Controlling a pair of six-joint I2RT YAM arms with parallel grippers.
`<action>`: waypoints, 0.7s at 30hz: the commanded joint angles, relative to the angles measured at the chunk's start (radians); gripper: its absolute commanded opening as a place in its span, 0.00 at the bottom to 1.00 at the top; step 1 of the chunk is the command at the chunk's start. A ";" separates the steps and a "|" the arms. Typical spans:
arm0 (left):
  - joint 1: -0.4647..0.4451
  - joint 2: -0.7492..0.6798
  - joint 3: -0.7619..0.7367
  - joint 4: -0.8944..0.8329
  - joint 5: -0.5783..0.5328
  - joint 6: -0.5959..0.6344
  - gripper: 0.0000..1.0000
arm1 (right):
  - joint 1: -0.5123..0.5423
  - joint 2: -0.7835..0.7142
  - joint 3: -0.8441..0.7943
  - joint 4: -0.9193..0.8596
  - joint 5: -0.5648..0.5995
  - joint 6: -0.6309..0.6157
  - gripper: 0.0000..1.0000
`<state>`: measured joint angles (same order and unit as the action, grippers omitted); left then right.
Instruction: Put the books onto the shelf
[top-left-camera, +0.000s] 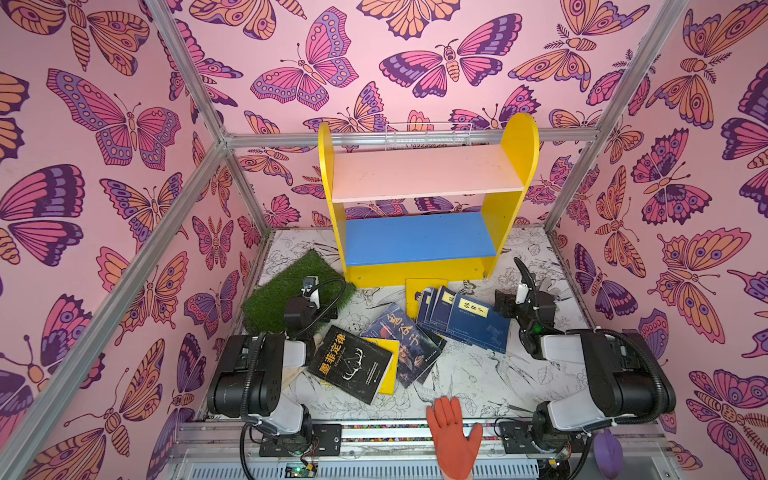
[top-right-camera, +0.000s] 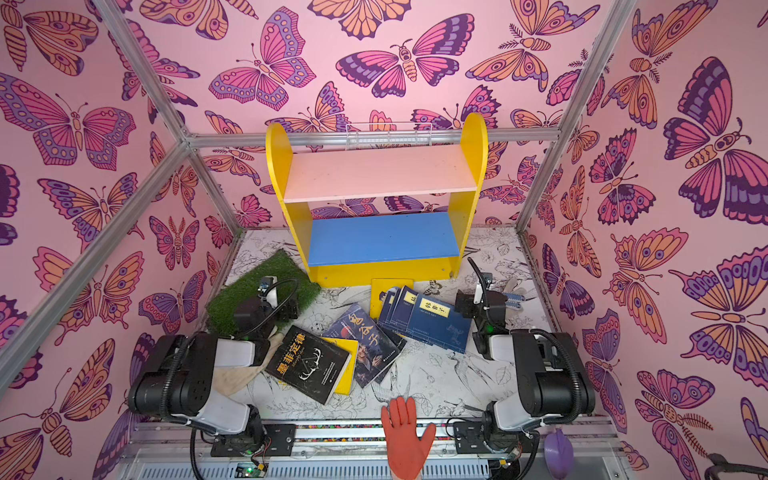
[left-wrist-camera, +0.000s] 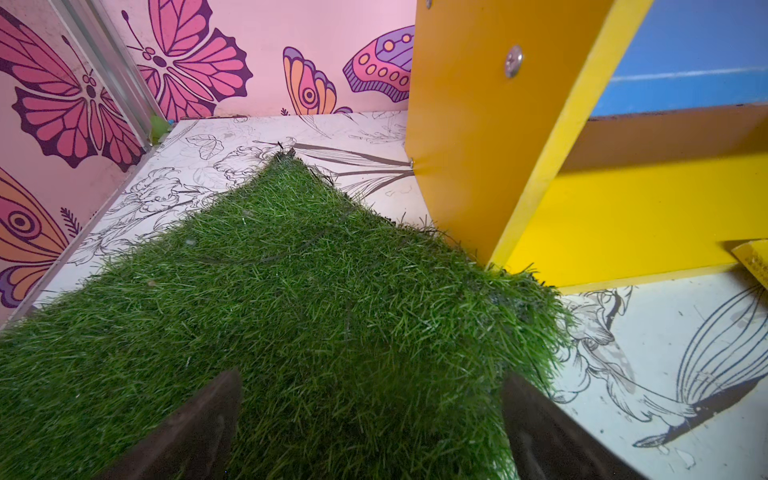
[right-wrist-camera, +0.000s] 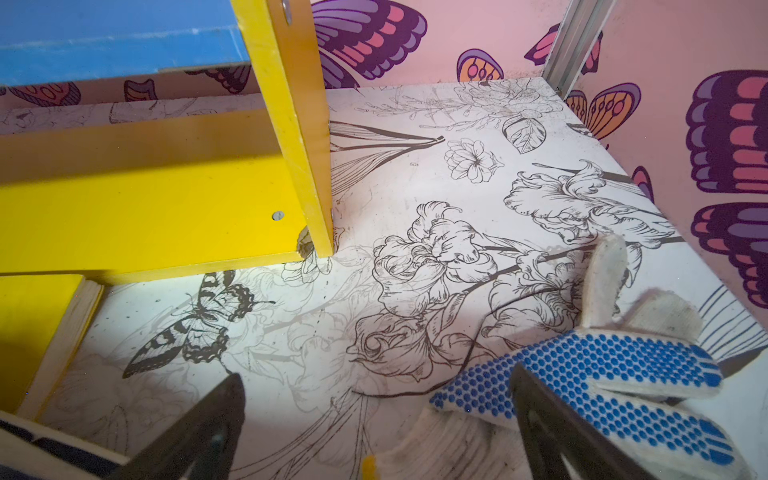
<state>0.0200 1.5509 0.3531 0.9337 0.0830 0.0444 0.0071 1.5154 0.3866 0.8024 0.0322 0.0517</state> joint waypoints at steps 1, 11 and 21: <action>0.007 -0.002 0.007 -0.006 0.014 -0.004 0.99 | -0.010 -0.008 0.019 0.004 -0.010 -0.006 1.00; 0.005 -0.002 0.004 -0.003 0.012 -0.003 0.99 | -0.011 -0.008 0.020 0.001 -0.007 -0.003 1.00; 0.011 -0.002 0.018 -0.026 -0.030 -0.027 0.99 | -0.026 -0.007 0.022 -0.001 -0.039 0.004 1.00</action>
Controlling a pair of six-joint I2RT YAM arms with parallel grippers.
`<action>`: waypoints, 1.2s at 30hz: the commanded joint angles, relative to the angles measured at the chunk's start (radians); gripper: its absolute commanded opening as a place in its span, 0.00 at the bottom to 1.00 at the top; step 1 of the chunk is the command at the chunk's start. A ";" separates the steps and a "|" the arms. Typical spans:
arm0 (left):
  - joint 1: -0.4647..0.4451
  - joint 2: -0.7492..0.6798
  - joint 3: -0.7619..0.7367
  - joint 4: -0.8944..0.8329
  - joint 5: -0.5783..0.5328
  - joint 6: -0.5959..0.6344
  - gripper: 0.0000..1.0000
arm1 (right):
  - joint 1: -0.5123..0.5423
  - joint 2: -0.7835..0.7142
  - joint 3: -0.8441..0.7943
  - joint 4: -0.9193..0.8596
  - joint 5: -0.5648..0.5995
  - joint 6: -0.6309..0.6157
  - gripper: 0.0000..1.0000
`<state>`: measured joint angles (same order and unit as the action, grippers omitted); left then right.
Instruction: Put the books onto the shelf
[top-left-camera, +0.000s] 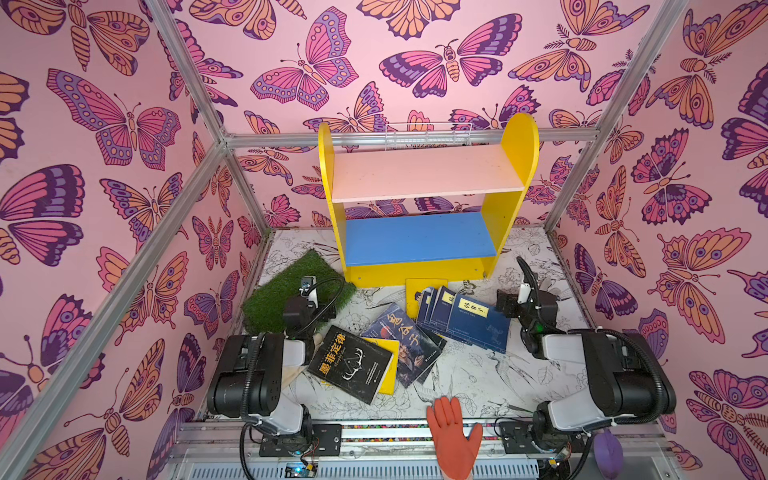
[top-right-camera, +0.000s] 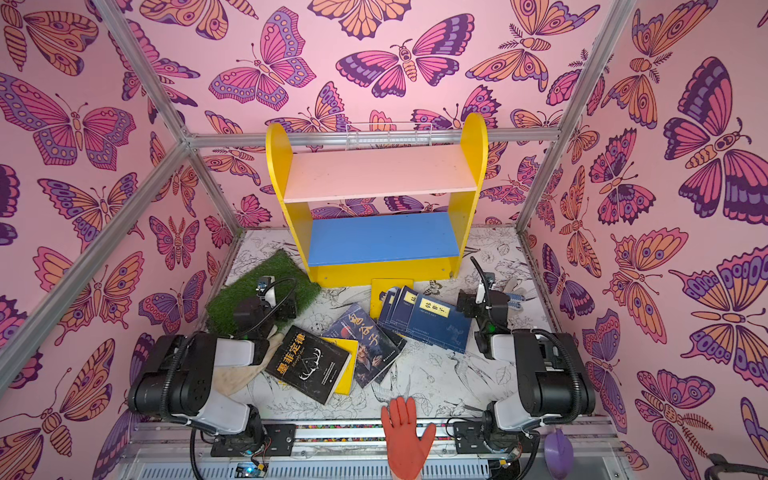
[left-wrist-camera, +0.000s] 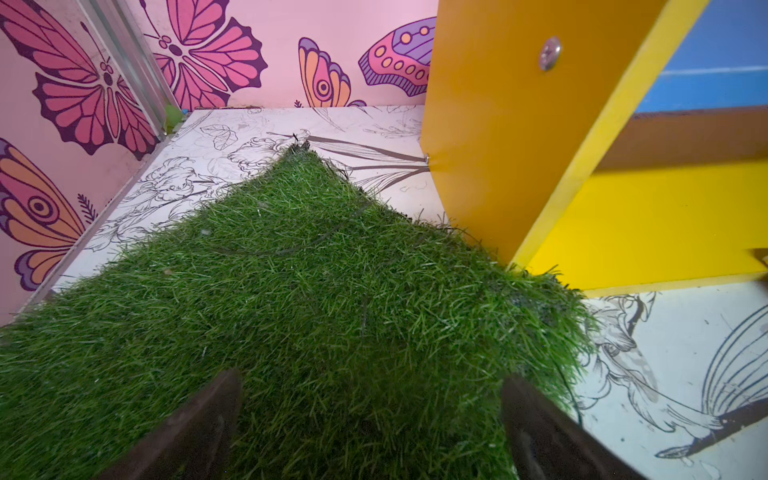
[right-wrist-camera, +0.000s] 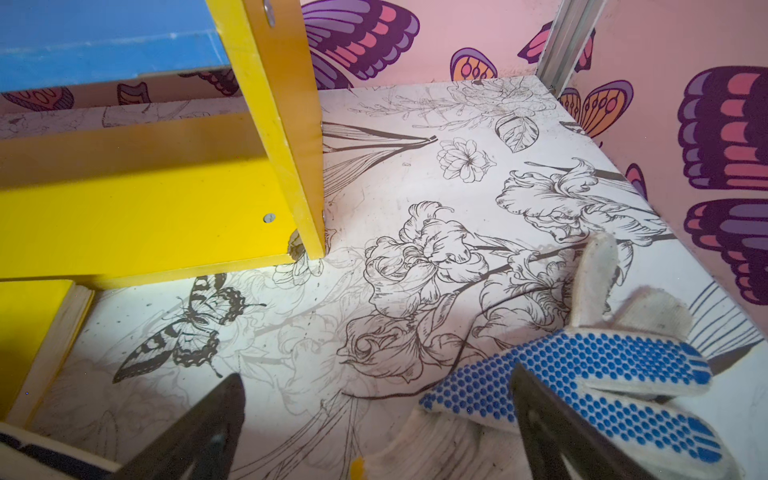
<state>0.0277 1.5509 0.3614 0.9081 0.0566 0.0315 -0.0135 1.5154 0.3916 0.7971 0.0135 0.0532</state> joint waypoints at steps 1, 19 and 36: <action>0.004 -0.006 0.015 -0.009 0.004 -0.010 0.99 | -0.006 -0.007 0.016 0.005 -0.023 0.001 1.00; -0.177 -0.613 0.097 -0.898 -0.702 -0.638 0.99 | 0.035 -0.394 0.220 -0.902 0.092 0.553 0.76; -0.838 -0.143 0.533 -0.929 -0.056 -0.322 1.00 | 0.036 -0.376 -0.021 -0.957 -0.339 0.694 0.73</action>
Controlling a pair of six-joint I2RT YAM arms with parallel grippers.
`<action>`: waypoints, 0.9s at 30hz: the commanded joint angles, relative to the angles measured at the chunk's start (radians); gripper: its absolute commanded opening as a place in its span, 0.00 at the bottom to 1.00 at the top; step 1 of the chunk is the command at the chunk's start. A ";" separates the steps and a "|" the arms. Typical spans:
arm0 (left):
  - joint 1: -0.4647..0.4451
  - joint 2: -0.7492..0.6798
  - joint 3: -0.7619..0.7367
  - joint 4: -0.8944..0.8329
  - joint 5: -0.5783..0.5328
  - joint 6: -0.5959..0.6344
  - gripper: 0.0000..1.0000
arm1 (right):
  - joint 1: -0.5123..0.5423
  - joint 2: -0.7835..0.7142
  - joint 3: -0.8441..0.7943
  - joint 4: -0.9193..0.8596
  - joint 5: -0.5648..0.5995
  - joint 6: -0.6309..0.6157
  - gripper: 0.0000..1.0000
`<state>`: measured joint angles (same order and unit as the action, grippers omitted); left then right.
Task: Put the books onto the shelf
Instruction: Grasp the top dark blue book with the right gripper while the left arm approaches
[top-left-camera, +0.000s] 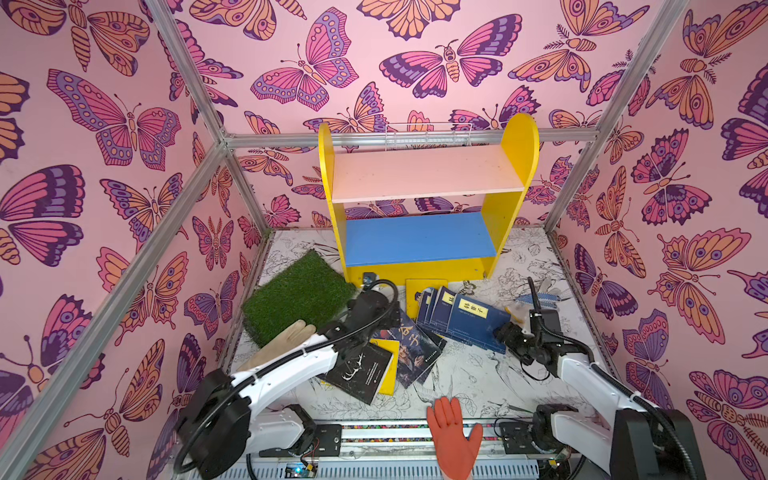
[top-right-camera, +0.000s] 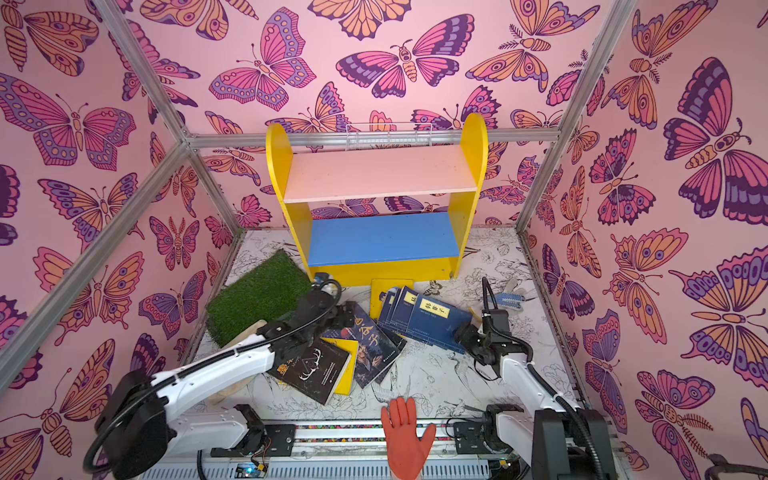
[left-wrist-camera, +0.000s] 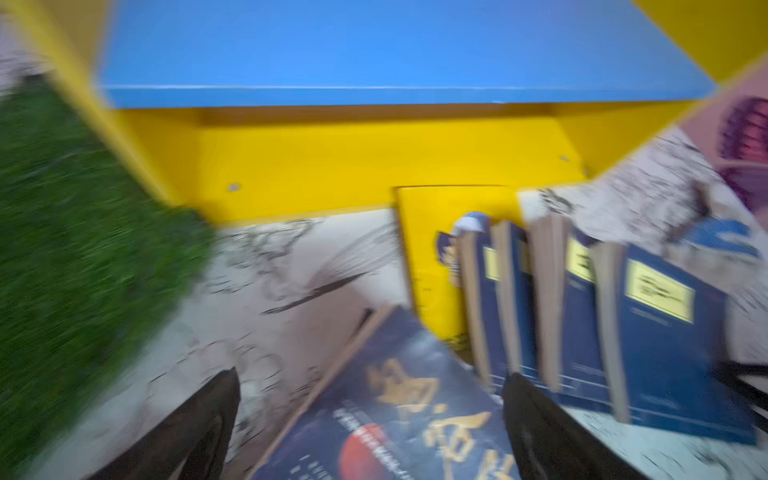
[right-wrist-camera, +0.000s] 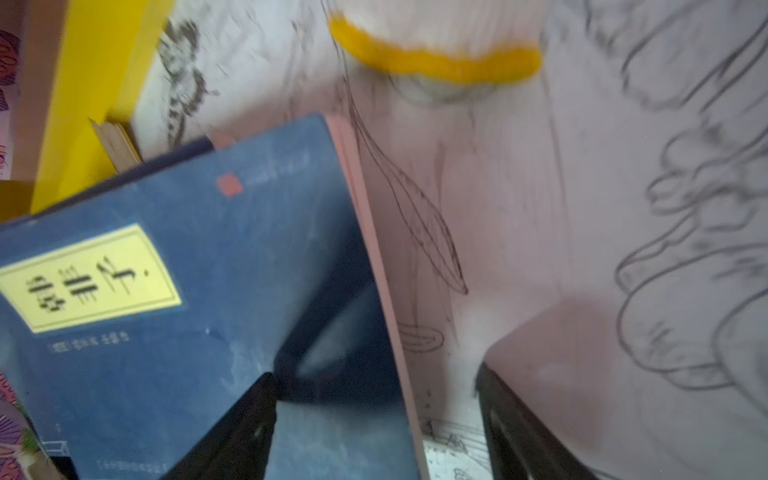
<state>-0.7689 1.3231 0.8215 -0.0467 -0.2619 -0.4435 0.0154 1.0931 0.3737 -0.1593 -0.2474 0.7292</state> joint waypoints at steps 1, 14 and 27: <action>-0.062 0.136 0.116 0.025 0.303 0.192 1.00 | 0.008 0.063 0.002 0.013 -0.091 0.004 0.72; -0.131 0.521 0.379 0.021 0.578 0.305 0.89 | 0.009 0.049 0.025 -0.060 -0.139 -0.092 0.70; -0.096 0.602 0.327 0.117 0.648 0.174 0.60 | 0.007 0.005 0.047 -0.069 -0.266 -0.071 0.63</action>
<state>-0.8631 1.8931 1.1751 0.0631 0.3416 -0.2436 0.0154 1.1248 0.4057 -0.2260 -0.4240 0.6506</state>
